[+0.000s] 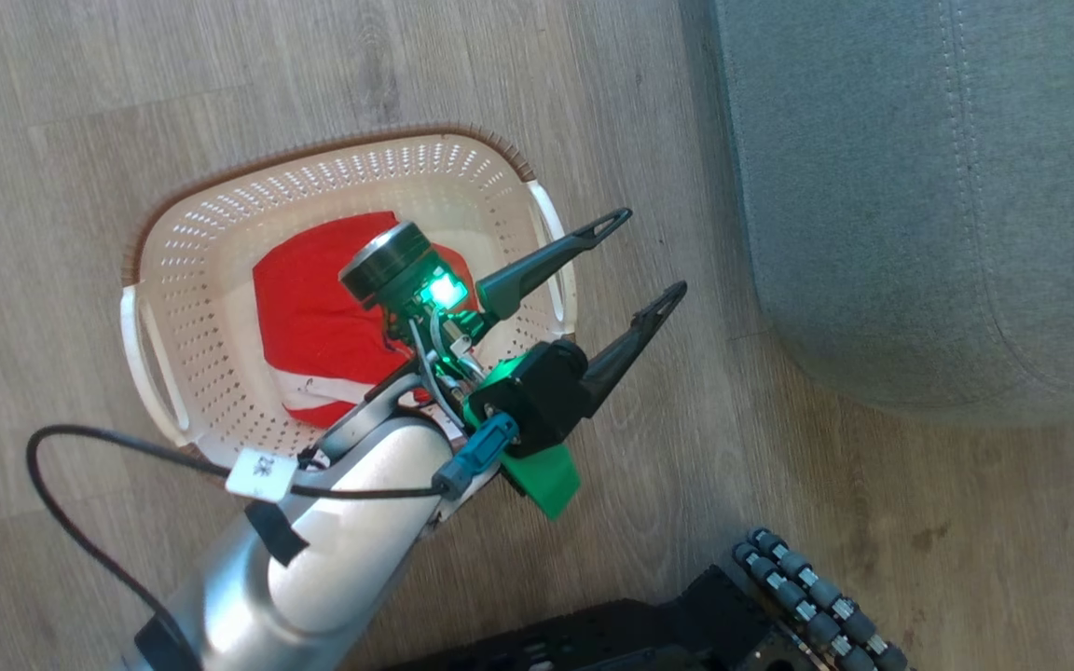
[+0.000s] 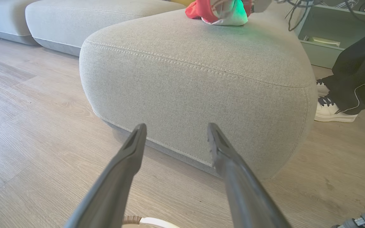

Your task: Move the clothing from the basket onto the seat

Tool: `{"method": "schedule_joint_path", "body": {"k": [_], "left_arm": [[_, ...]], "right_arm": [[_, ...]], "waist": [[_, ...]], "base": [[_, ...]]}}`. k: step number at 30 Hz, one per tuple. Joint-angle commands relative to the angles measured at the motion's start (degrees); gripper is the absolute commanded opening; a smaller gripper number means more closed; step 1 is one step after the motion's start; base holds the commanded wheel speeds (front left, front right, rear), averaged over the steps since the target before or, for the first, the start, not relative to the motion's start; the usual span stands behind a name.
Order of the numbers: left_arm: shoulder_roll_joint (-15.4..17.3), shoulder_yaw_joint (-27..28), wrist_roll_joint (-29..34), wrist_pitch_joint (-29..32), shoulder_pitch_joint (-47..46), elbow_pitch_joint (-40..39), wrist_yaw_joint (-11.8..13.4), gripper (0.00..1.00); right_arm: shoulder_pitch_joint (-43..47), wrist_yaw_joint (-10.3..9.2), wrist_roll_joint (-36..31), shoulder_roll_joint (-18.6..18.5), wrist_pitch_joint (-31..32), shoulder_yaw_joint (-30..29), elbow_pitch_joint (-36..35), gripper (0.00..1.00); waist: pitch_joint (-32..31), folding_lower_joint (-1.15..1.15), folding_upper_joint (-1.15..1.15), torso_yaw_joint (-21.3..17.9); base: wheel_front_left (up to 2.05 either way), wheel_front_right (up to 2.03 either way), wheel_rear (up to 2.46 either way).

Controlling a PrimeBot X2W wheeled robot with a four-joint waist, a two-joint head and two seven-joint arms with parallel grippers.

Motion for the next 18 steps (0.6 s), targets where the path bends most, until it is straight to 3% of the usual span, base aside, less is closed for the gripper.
{"method": "schedule_joint_path", "body": {"k": [1,5,6,7,8,18], "left_arm": [[0.4,0.51,-0.52,-0.25,-1.05,-1.97,0.54,1.0],[0.61,0.13,-0.81,-0.25,-1.25,-1.85,0.93,1.0],[0.72,-0.04,-0.96,-0.25,-1.26,-1.69,1.11,1.0],[0.74,-0.14,-1.04,-0.25,-1.25,-1.59,1.17,1.0],[0.73,-0.24,-1.13,-0.25,-1.23,-1.5,1.23,1.0],[-0.13,-0.72,-2.25,-0.25,0.13,-1.06,1.82,1.0]], "right_arm": [[-0.63,-0.01,-0.39,-1.24,-0.28,0.23,0.41,0.0],[-1.67,-0.01,-1.2,-0.98,-0.28,1.19,5.18,0.0],[-2.12,-0.01,-1.3,-1.01,-0.28,1.19,6.57,0.08],[-2.15,-0.01,-1.69,-1.32,-0.28,0.88,6.27,0.64],[-2.09,-0.01,-1.76,-1.25,-0.28,0.43,6.13,1.0],[0.36,-0.01,-5.47,-1.28,-0.28,-0.65,10.53,1.0]], "waist": [[0.01,-0.01,0.0,0.05],[-0.04,-0.01,0.0,0.01],[-0.26,-0.01,0.0,-0.07],[-0.42,-0.01,0.0,-0.07],[-0.62,-0.01,0.0,-0.07],[-4.92,-0.01,0.0,-0.28]], "base": [[0.0,0.0,0.0],[0.0,0.0,0.0],[0.0,0.0,0.0],[0.0,0.0,0.0],[0.0,0.0,0.0],[0.0,0.0,0.0]]}}
